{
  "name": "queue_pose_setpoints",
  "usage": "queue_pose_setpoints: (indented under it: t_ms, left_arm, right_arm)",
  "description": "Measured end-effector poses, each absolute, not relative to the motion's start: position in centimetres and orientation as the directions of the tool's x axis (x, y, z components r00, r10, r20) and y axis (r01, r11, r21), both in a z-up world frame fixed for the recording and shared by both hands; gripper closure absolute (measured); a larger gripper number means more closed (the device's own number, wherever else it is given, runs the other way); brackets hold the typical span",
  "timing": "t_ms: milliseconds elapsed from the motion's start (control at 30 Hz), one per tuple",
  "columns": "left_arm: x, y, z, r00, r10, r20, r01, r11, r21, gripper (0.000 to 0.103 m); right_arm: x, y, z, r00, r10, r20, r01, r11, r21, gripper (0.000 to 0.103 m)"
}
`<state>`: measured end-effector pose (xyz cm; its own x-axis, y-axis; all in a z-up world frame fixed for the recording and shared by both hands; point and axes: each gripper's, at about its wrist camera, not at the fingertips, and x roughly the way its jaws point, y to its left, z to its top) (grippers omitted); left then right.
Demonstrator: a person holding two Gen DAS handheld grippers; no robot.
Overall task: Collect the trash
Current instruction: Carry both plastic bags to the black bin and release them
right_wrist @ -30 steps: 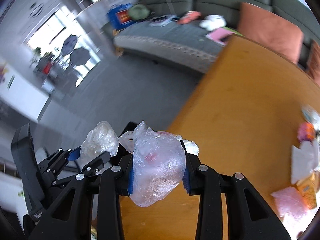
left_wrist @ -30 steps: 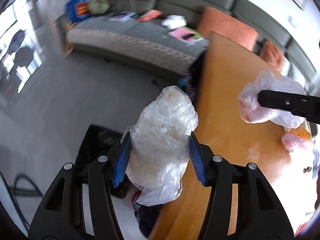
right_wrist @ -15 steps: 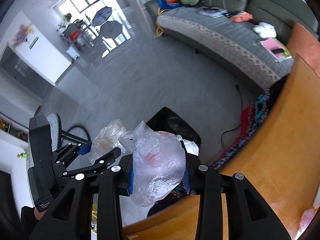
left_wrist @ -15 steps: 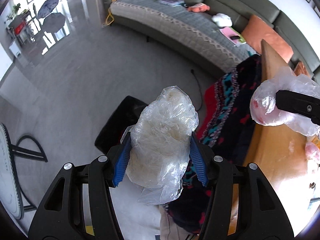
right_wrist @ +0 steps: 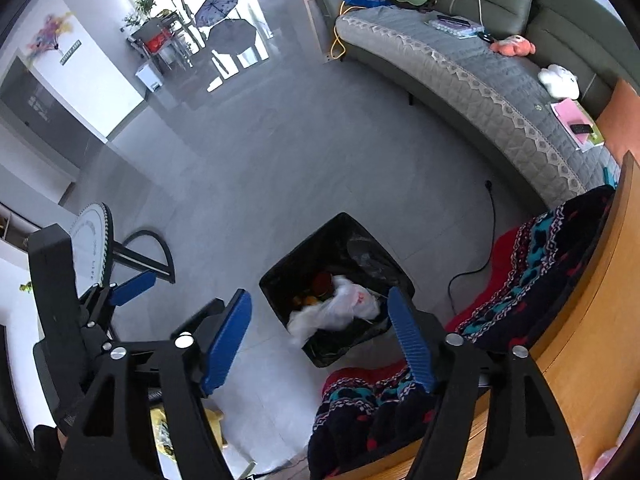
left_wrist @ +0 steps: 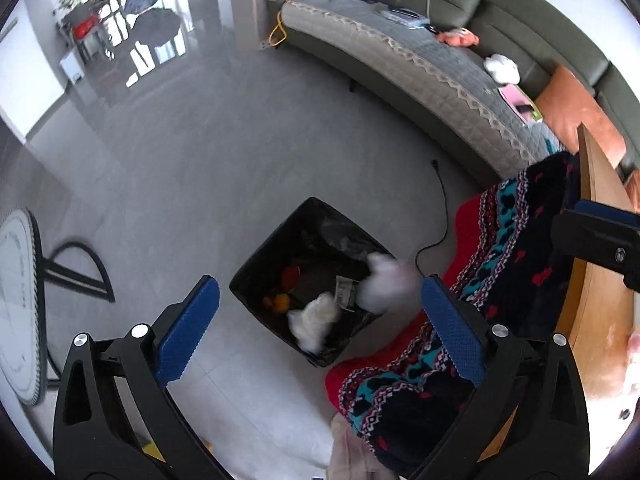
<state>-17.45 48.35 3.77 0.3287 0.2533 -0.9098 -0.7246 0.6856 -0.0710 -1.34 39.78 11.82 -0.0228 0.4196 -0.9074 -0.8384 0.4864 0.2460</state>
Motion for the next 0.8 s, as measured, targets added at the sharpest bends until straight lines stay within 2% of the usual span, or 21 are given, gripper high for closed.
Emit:
queue_pose_setpoints:
  t_ms: [233,333,800]
  left_arm:
    - [-18.1,47.9,3.8,0.334,0.239,-0.912,-0.724,0.684,-0.086,0.005]
    - [-17.8,47.3,4.3,0.350,0.234,-0.907,-0.709,0.699,-0.093,0.005]
    - [-13.8,42.1,7.6,0.433,0.210,-0.877,-0.580,0.809,-0.092,0.005]
  right_arm:
    - [-1.9,38.5,12.0,0.018,0.389,-0.921,-0.838,0.509,0.199,0.030]
    - [-1.6,37.4,12.4,0.003,0.405,-0.914,-0.827,0.515,0.225,0.023]
    - [0.2,30.6,14.9,0.068,0.459,-0.886,-0.756,0.603,0.254,0.023]
